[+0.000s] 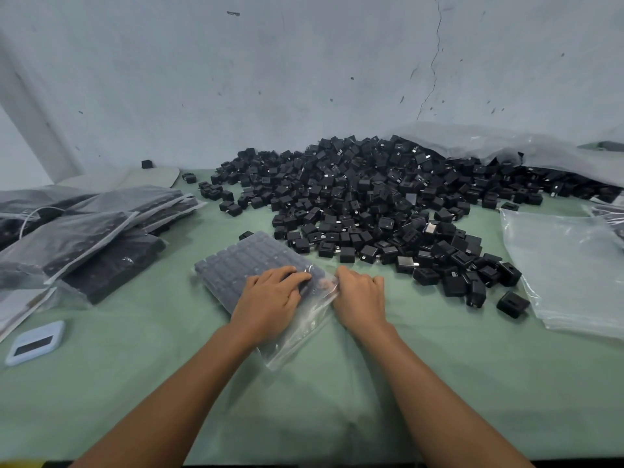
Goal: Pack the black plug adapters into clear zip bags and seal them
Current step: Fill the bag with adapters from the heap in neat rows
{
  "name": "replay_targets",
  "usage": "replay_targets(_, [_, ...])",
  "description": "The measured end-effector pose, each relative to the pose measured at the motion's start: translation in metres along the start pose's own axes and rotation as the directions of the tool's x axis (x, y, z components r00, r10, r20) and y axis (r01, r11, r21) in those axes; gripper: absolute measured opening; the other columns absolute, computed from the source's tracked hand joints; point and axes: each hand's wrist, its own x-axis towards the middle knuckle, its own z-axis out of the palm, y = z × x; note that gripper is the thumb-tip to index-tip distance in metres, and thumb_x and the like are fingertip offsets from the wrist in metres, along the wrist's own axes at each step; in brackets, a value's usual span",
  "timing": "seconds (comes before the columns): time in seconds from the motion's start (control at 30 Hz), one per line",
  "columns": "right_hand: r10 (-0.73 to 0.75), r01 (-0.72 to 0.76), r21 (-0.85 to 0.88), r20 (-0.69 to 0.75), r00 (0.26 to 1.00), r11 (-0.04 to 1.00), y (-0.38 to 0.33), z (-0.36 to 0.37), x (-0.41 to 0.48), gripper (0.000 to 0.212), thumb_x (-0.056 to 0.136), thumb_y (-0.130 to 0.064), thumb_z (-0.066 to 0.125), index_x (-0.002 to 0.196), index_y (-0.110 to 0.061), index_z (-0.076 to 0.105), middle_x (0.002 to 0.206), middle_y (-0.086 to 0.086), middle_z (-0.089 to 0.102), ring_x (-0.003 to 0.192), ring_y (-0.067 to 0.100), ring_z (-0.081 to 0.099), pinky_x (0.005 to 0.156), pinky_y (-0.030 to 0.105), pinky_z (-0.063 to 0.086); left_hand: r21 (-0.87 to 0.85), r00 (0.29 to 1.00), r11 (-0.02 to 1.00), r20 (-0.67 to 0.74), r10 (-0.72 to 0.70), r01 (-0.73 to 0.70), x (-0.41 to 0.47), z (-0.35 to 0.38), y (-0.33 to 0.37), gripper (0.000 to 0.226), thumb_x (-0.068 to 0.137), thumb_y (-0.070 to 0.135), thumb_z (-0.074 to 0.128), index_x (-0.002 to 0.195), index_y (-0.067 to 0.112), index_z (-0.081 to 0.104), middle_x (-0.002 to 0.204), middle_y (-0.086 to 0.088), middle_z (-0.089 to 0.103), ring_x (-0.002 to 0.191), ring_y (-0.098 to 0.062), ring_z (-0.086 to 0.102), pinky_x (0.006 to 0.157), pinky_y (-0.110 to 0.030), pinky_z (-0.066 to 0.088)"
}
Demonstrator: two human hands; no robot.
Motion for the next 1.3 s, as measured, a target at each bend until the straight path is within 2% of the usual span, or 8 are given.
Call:
replay_targets(0.2, [0.001, -0.001, 0.016, 0.002, 1.000, 1.000, 0.001, 0.000, 0.000, 0.016, 0.092, -0.022, 0.052, 0.082, -0.027, 0.041, 0.076, -0.012, 0.050, 0.073, 0.019, 0.045, 0.070, 0.036, 0.022, -0.048, 0.999, 0.999, 0.050, 0.003, -0.001, -0.013, -0.007, -0.005, 0.045, 0.106, 0.045, 0.028, 0.150, 0.043, 0.033, 0.161, 0.012, 0.028, 0.149, -0.009, 0.020, 0.119, -0.036, 0.014])
replay_targets(0.37, [-0.017, 0.016, 0.041, 0.030, 0.999, 0.999, 0.002, -0.003, 0.000, 0.012, 0.092, -0.027, 0.054, 0.083, -0.029, 0.046, 0.077, -0.013, 0.054, 0.076, 0.017, 0.052, 0.078, 0.036, 0.033, -0.071, 0.958, 0.956, -0.014, -0.286, 0.284, -0.046, 0.003, -0.019, 0.062, 0.092, 0.074, 0.027, 0.149, 0.049, 0.026, 0.164, 0.007, 0.014, 0.152, -0.016, 0.001, 0.119, -0.051, 0.003])
replay_targets(0.5, [-0.037, 0.034, 0.076, 0.040, 0.999, 0.997, 0.004, -0.005, -0.005, 0.019, 0.096, -0.041, 0.049, 0.081, -0.030, 0.044, 0.070, -0.015, 0.047, 0.073, 0.017, 0.048, 0.076, 0.035, 0.028, -0.177, 0.970, 0.954, 0.028, -0.242, 0.243, -0.048, 0.005, -0.023, 0.067, 0.091, 0.073, 0.035, 0.151, 0.047, 0.024, 0.166, 0.003, 0.006, 0.152, -0.019, -0.009, 0.123, -0.044, 0.004])
replay_targets(0.67, [-0.021, 0.018, 0.126, 0.026, 0.999, 0.992, 0.006, -0.008, -0.008, 0.026, 0.098, -0.046, 0.049, 0.078, -0.032, 0.041, 0.071, -0.014, 0.050, 0.073, 0.014, 0.049, 0.076, 0.034, 0.028, -0.208, 0.977, 0.955, -0.005, -0.215, 0.209, -0.040, 0.007, -0.021, 0.061, 0.094, 0.065, 0.042, 0.150, 0.045, 0.030, 0.165, 0.002, 0.012, 0.152, -0.020, -0.005, 0.123, -0.042, 0.005])
replay_targets(0.87, [-0.015, 0.005, 0.114, 0.086, 0.996, 0.993, 0.019, -0.020, -0.014, 0.009, 0.093, -0.041, 0.055, 0.091, -0.033, 0.051, 0.090, -0.013, 0.056, 0.089, 0.012, 0.050, 0.079, 0.032, 0.028, -0.216, 0.980, 0.958, -0.024, -0.200, 0.190, -0.031, 0.010, -0.014, 0.061, 0.094, 0.062, 0.043, 0.151, 0.040, 0.034, 0.164, 0.000, 0.014, 0.152, -0.021, -0.003, 0.123, -0.042, 0.006])
replay_targets(1.03, [-0.001, -0.018, 0.158, 0.117, 0.993, 0.987, 0.050, -0.043, -0.030, 0.041, 0.093, -0.058, 0.051, 0.127, -0.036, 0.052, 0.114, -0.018, 0.055, 0.111, 0.006, 0.044, 0.101, 0.032, 0.032, -0.263, 0.977, 0.946, -0.041, -0.209, 0.191, -0.024, 0.012, -0.009, 0.062, 0.093, 0.065, 0.042, 0.149, 0.040, 0.036, 0.164, -0.001, 0.016, 0.152, -0.021, -0.002, 0.123, -0.045, 0.009])
replay_targets(1.17, [0.094, -0.093, 0.015, -0.088, 0.992, 0.996, 0.103, -0.080, -0.050, 0.033, 0.093, -0.048, 0.057, 0.123, -0.034, 0.058, 0.117, -0.011, 0.057, 0.111, 0.015, 0.046, 0.099, 0.035, 0.034, -0.322, 0.966, 0.926, -0.101, -0.239, 0.196, -0.028, 0.013, -0.008, 0.058, 0.091, 0.064, 0.049, 0.143, 0.038, 0.046, 0.160, 0.000, 0.026, 0.151, -0.020, 0.007, 0.122, -0.043, 0.014])
replay_targets(1.3, [0.298, -0.354, -0.214, -0.254, 0.920, 0.910, 0.161, -0.121, -0.068, 0.027, 0.093, -0.030, 0.057, 0.118, -0.021, 0.064, 0.119, 0.009, 0.062, 0.107, 0.032, 0.050, 0.094, 0.041, 0.038, -0.391, 0.947, 0.908, -0.208, -0.243, 0.147, -0.035, 0.007, -0.008, 0.044, 0.091, 0.050, 0.061, 0.127, 0.025, 0.063, 0.139, -0.001, 0.052, 0.138, -0.023, 0.035, 0.117, -0.042, 0.028])
